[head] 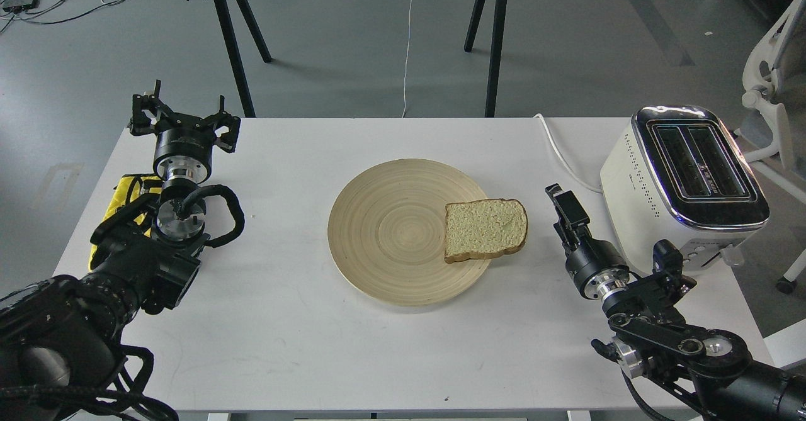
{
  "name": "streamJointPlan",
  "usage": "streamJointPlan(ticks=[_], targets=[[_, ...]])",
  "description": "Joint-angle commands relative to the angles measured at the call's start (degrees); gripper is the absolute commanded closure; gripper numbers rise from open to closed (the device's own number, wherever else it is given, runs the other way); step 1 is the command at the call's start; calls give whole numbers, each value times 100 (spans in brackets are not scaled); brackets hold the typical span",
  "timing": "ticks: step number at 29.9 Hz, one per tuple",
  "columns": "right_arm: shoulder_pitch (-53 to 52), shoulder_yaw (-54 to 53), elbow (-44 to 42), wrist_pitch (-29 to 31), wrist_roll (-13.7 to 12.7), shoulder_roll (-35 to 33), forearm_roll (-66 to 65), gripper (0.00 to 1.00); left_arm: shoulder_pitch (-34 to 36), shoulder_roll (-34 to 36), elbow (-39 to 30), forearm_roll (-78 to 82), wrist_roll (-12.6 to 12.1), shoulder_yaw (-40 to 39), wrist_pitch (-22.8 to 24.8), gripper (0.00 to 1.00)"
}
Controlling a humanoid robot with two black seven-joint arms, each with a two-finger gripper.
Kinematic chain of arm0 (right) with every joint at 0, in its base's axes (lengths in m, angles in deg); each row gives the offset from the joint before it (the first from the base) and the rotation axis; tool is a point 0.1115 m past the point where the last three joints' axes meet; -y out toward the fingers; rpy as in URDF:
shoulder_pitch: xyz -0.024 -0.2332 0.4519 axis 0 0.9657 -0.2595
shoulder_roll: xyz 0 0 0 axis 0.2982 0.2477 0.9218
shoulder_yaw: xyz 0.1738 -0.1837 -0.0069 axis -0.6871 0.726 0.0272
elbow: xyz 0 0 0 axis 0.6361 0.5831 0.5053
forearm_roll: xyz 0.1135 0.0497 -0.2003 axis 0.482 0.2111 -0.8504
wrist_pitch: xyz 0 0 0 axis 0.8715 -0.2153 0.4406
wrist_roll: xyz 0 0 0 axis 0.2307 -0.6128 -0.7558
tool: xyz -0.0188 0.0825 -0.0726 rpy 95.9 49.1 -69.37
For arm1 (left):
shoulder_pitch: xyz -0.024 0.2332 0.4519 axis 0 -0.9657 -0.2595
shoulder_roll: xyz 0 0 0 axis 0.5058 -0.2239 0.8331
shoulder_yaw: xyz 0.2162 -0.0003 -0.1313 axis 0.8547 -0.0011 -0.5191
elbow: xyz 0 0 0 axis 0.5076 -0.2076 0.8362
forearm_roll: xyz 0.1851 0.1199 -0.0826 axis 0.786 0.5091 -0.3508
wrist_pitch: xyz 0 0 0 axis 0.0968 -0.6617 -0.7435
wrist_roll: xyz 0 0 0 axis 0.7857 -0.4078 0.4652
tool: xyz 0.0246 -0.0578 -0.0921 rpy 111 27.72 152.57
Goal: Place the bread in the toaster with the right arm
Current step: 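Position the right gripper at the bread slice edge and close on it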
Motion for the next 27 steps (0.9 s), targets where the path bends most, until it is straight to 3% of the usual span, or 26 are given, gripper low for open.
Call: streamJointPlan(ticks=[1, 13, 18, 22, 27], targets=[[4, 136, -73, -23, 0, 188, 1, 1, 0, 0, 1, 0, -1, 1, 0, 0], [-40, 391, -249, -23, 0, 540, -8, 5, 0, 0, 1, 0, -1, 1, 0, 0], [-49, 382, -249, -23, 0, 540, 1, 17, 0, 0, 1, 0, -1, 1, 0, 0], [-49, 382, -249, -23, 0, 540, 1, 34, 0, 0, 1, 0, -1, 1, 0, 0], [-23, 373, -240, -23, 0, 558, 1, 40, 0, 0, 1, 0, -1, 1, 0, 0]])
